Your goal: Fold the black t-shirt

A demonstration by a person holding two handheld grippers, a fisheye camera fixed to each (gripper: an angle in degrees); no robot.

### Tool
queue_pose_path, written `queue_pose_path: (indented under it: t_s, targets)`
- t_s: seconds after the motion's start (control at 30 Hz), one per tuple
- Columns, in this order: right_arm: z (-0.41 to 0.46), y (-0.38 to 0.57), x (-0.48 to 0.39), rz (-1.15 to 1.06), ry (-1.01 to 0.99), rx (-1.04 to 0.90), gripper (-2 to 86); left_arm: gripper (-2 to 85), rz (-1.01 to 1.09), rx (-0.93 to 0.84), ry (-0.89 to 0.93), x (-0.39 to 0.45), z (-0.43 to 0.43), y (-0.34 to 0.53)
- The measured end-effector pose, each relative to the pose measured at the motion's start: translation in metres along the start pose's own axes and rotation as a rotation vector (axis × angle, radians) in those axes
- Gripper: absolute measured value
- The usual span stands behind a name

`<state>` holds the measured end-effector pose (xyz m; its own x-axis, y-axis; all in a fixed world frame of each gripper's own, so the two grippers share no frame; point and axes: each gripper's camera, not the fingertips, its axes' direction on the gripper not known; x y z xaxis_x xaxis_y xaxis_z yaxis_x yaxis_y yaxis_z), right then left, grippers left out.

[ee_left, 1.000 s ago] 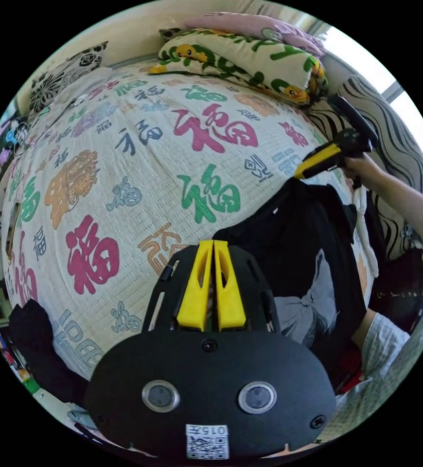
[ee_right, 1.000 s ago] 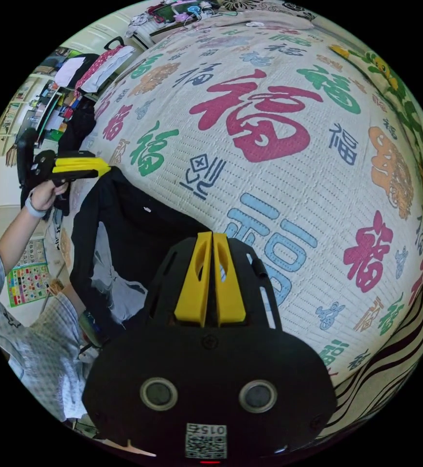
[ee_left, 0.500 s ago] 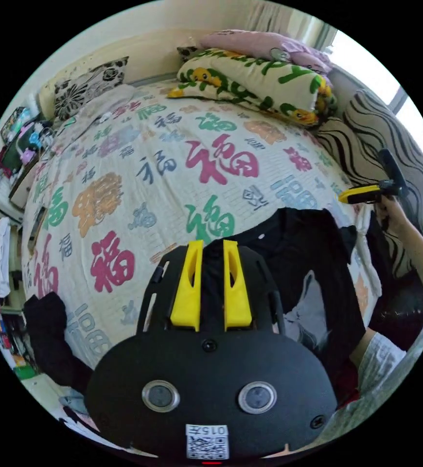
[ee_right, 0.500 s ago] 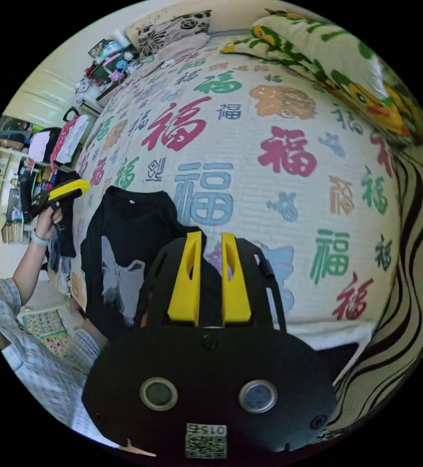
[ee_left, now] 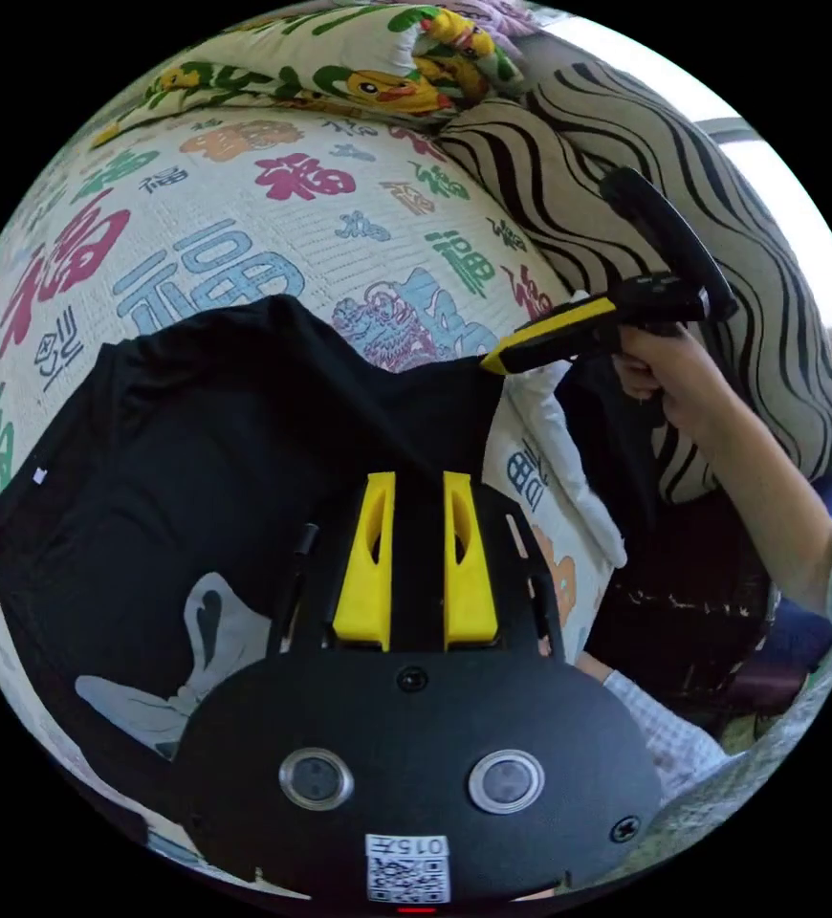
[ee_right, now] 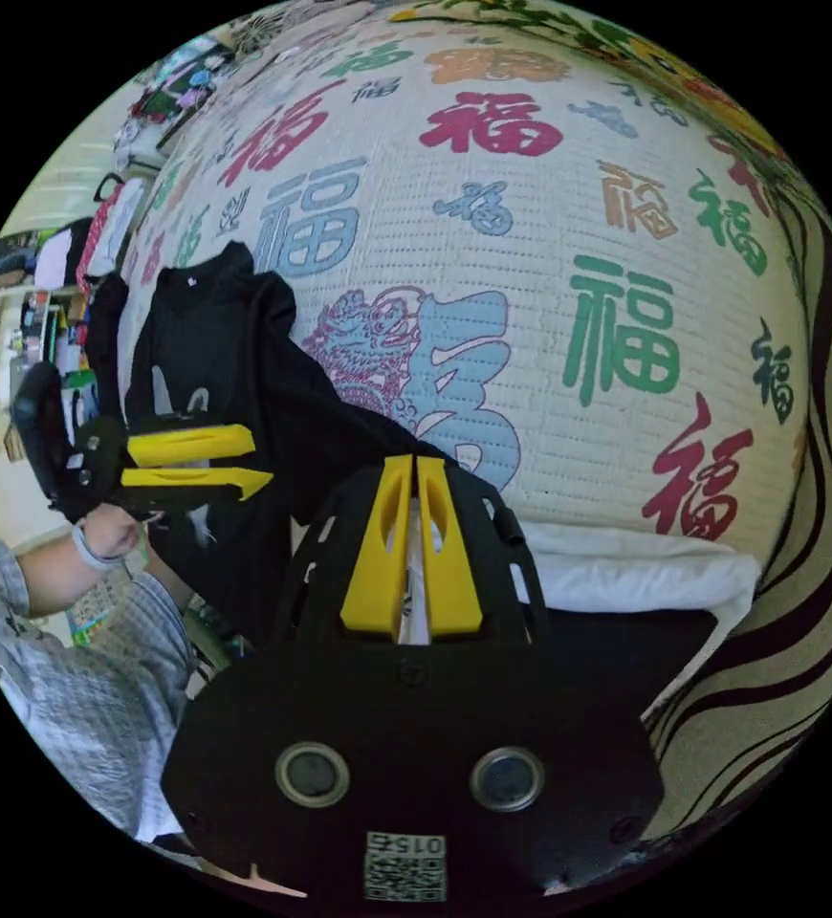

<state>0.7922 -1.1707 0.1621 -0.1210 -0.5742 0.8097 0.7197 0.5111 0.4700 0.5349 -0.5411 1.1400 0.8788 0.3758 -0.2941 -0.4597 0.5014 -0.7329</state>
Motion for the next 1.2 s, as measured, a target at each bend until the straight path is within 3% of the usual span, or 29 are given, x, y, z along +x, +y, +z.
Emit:
queue_pose_path:
  t_s: [0.1, 0.2, 0.3, 0.37, 0.43, 0.5, 0.7, 0.83, 0.9, 1.0, 1.2]
  targets:
    - [-0.008, 0.014, 0.029, 0.077, -0.156, 0.052, -0.2, 0.6, -0.040, 0.071, 0.150, -0.011, -0.002, -0.024]
    - [-0.009, 0.035, 0.038, 0.150, -0.086, 0.085, -0.1, -0.1, -0.017, 0.164, 0.305, -0.016, -0.020, -0.056]
    - [-0.007, 0.056, 0.039, 0.181, -0.117, 0.148, 1.1, 0.3, -0.027, 0.236, 0.296, -0.021, -0.027, -0.095]
    - [-0.004, 0.063, 0.036, 0.185, -0.123, 0.176, 2.4, 1.6, -0.037, 0.219, 0.292, -0.027, -0.017, -0.117]
    - [-0.001, 0.064, 0.030, 0.164, -0.081, 0.194, 4.2, 8.2, -0.043, 0.068, 0.354, -0.035, 0.008, -0.138]
    - [0.002, 0.060, 0.027, 0.147, -0.045, 0.183, 5.6, 9.0, -0.001, 0.004, 0.395, -0.035, 0.016, -0.139]
    - [0.030, 0.024, 0.027, 0.123, 0.023, 0.061, 8.1, 9.3, 0.134, 0.114, 0.192, -0.018, -0.014, -0.109]
    - [0.049, 0.008, 0.015, 0.038, 0.091, -0.035, 3.2, 9.0, 0.349, -0.023, 0.023, 0.021, 0.019, -0.119]
    - [0.049, 0.010, 0.012, 0.016, 0.024, -0.028, 0.6, 4.7, 0.413, -0.061, -0.067, 0.033, 0.038, -0.124]
    - [0.038, 0.026, 0.011, 0.056, -0.024, 0.033, -0.4, 0.4, 0.442, -0.084, -0.033, 0.045, 0.050, -0.132]
    - [0.036, 0.065, 0.021, 0.203, -0.215, 0.147, -0.6, 0.2, 0.411, -0.071, 0.011, 0.049, 0.055, -0.124]
